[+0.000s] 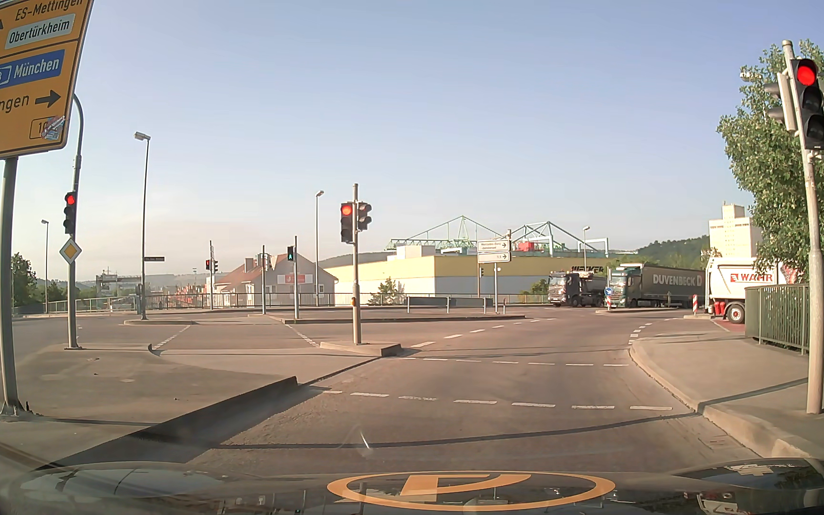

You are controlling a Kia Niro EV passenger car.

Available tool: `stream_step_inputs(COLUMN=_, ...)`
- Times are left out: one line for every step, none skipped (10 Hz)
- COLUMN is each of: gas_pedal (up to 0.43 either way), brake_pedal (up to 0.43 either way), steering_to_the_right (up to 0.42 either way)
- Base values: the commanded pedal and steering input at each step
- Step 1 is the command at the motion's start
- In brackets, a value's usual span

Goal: Follow the waypoints while adhering to traffic rules and regulations

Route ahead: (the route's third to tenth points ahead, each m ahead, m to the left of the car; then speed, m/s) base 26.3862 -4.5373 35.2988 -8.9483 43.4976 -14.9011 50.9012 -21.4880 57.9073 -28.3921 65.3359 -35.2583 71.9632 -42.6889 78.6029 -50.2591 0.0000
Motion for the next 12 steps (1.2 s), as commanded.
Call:
stream_step_inputs(gas_pedal=0.0, brake_pedal=0.274, steering_to_the_right=0.085)
stream_step_inputs(gas_pedal=0.0, brake_pedal=0.274, steering_to_the_right=0.084)
stream_step_inputs(gas_pedal=0.0, brake_pedal=0.274, steering_to_the_right=0.085)
stream_step_inputs(gas_pedal=0.0, brake_pedal=0.274, steering_to_the_right=0.084)
stream_step_inputs(gas_pedal=0.0, brake_pedal=0.274, steering_to_the_right=0.084)
stream_step_inputs(gas_pedal=0.0, brake_pedal=0.274, steering_to_the_right=0.085)
stream_step_inputs(gas_pedal=0.0, brake_pedal=0.274, steering_to_the_right=0.085)
stream_step_inputs(gas_pedal=0.0, brake_pedal=0.274, steering_to_the_right=0.084)
stream_step_inputs(gas_pedal=0.0, brake_pedal=0.274, steering_to_the_right=0.085)
stream_step_inputs(gas_pedal=0.0, brake_pedal=0.274, steering_to_the_right=0.085)
stream_step_inputs(gas_pedal=0.0, brake_pedal=0.274, steering_to_the_right=0.085)
stream_step_inputs(gas_pedal=0.0, brake_pedal=0.274, steering_to_the_right=0.085)
